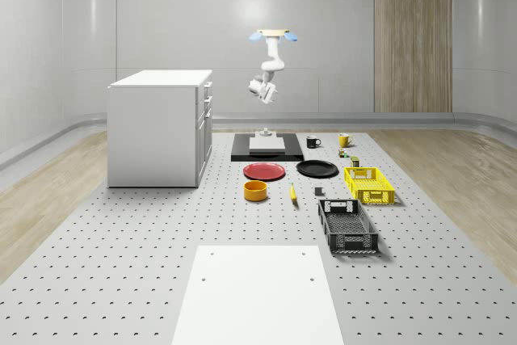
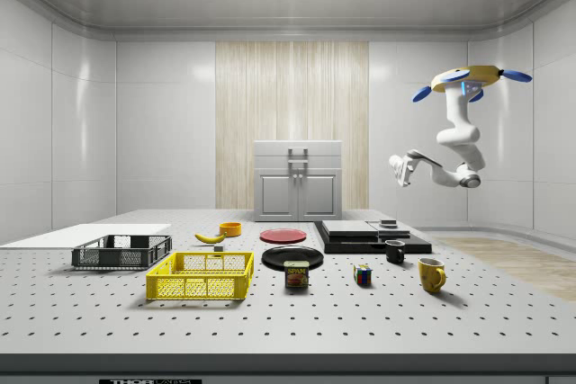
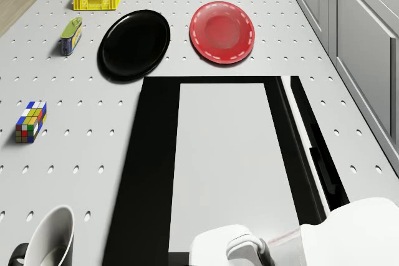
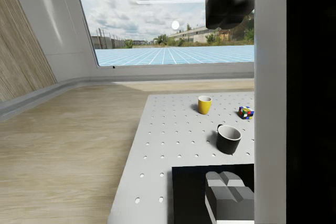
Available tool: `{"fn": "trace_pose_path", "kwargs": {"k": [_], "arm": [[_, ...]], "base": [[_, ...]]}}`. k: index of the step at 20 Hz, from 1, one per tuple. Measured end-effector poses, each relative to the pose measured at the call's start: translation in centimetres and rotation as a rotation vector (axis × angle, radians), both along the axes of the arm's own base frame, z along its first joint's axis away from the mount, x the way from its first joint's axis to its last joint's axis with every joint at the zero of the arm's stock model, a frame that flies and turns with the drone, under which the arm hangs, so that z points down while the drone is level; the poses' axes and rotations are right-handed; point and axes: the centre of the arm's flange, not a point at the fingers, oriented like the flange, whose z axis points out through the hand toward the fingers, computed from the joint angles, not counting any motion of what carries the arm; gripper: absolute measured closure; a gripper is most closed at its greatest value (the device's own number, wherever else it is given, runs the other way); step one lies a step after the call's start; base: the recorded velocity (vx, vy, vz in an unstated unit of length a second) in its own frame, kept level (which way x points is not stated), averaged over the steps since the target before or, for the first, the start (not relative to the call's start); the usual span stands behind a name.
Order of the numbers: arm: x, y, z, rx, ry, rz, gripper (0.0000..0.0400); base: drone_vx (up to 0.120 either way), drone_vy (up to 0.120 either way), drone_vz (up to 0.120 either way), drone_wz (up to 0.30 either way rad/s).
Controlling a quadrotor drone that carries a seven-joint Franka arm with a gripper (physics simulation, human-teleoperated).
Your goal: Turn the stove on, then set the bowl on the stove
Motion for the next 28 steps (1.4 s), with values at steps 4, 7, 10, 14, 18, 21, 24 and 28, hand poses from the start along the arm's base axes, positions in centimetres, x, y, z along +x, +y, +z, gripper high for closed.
{"fn": "trace_pose_path", "kwargs": {"k": [4,7,10,14,18,21,24,28], "arm": [[0.1,-3.3,-2.8,-0.446,0.002,-0.016,0.0],[0.1,-5.1,-3.6,-0.641,0.005,-0.021,0.0],[0.1,-6.2,-3.8,-0.757,0.007,-0.024,0.0],[0.1,-7.1,-4.0,-0.841,0.009,-0.026,0.0],[0.1,-7.5,-4.0,-0.882,0.01,-0.026,0.0],[0.1,-7.6,-4.0,-0.898,0.011,-0.026,0.0],[0.1,-7.7,-4.0,-0.907,0.011,-0.026,0.0],[0.1,-7.8,-4.0,-0.914,0.012,-0.026,0.0]], "base": [[0.0,0.0,-0.12,0.0],[0.0,0.0,-0.12,0.0],[0.093,0.0,-0.12,0.0],[0.12,0.0,-0.12,0.0],[0.12,0.0,-0.12,0.0],[0.093,0.0,-0.12,0.0],[0.0,-0.067,-0.12,0.0],[0.0,-0.12,-0.12,0.0]]}}
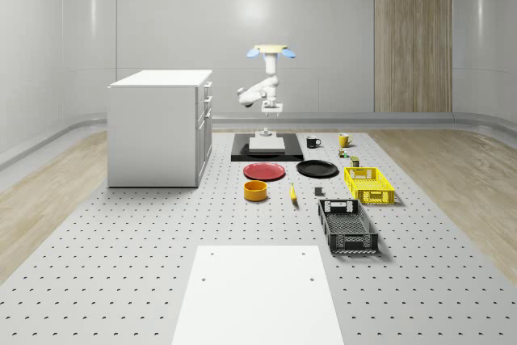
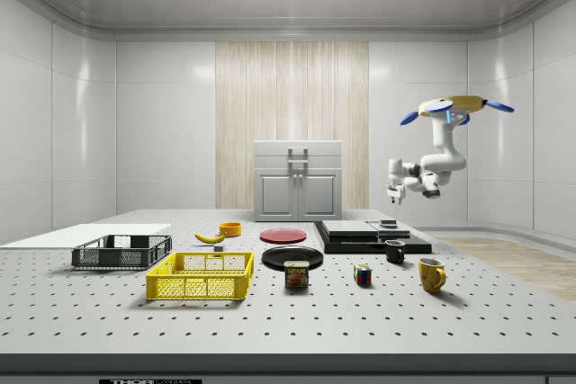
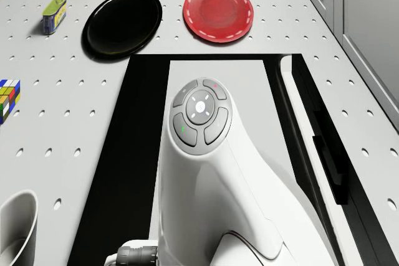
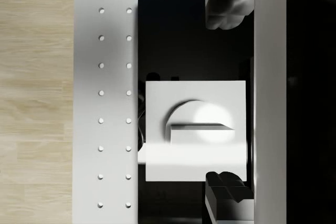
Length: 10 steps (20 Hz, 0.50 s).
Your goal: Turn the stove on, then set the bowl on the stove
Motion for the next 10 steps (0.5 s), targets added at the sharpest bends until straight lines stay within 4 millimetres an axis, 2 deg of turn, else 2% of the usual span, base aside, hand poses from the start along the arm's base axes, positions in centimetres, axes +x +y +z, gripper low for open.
{"fn": "trace_pose_path", "kwargs": {"k": [2,7,8,10], "arm": [[0.0,-0.02,0.0,-0.002,0.0,0.0,0.0],[0.0,-0.04,0.0,-0.004,0.0,0.0,0.0],[0.0,-0.05,0.0,-0.005,0.0,0.0,0.0],[0.0,-0.05,0.0,-0.005,0.0,0.0,0.0]], "base": [[0.04,0.0,-0.12,0.0],[0.12,0.0,-0.12,0.0],[0.0,0.0,-0.12,0.0],[0.0,-0.1,-0.12,0.0]]}}
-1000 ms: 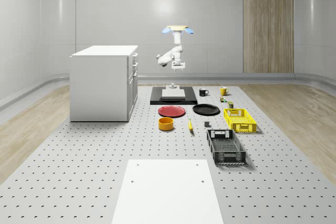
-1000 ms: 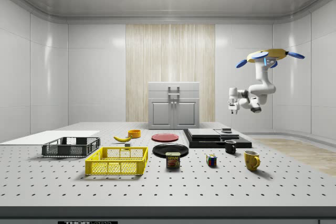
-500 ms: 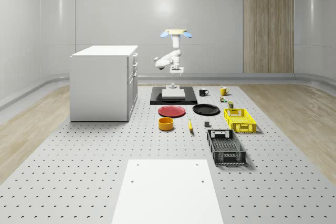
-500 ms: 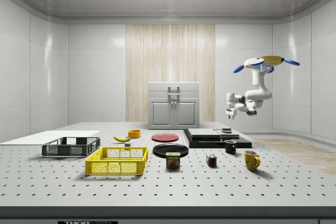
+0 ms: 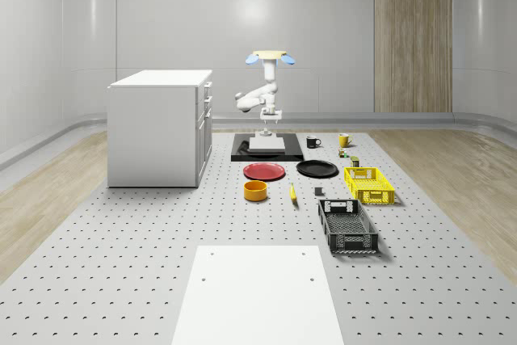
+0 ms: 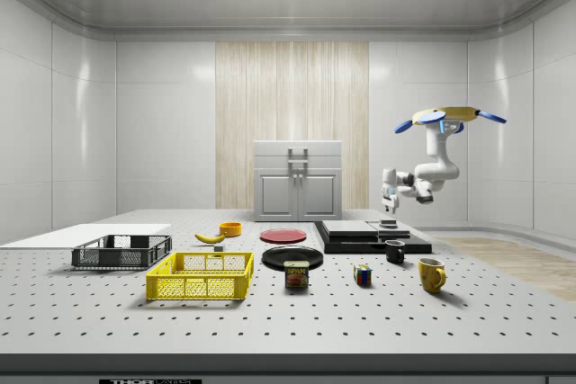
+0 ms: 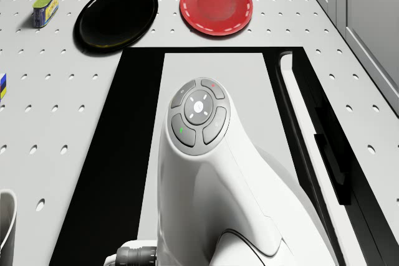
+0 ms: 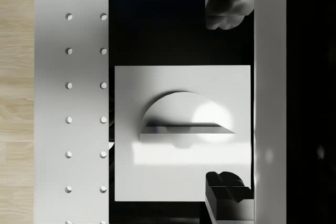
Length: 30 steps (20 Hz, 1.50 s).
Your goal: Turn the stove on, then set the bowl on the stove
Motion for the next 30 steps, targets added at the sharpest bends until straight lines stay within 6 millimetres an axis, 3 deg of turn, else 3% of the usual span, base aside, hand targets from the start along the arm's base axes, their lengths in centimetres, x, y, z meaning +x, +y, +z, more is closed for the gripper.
{"fn": "trace_pose_path", "kwargs": {"k": [18,30], "arm": [[0.0,1.1,2.4,-0.001,0.0,0.0,0.0],[1.1,1.6,3.0,-0.001,0.0,0.001,0.0]], "base": [[0.0,0.0,-0.009,0.0],[0.0,0.0,0.0,0.0]]}}
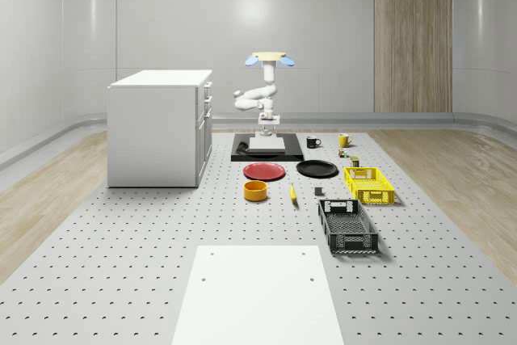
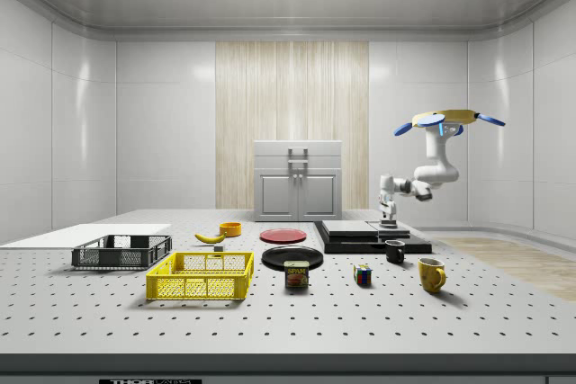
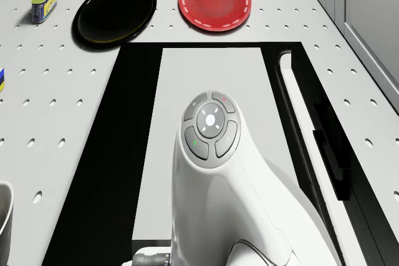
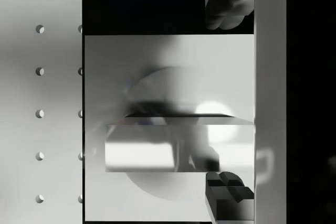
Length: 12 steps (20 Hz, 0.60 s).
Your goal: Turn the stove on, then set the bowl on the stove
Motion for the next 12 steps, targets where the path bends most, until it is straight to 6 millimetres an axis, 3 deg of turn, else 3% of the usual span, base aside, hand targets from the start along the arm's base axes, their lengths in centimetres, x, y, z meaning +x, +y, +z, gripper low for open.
{"fn": "trace_pose_path", "kwargs": {"k": [12], "arm": [[1.0,0.6,1.3,0.0,0.0,0.0,0.0]], "base": [[0.0,0.0,0.0,0.0]]}}
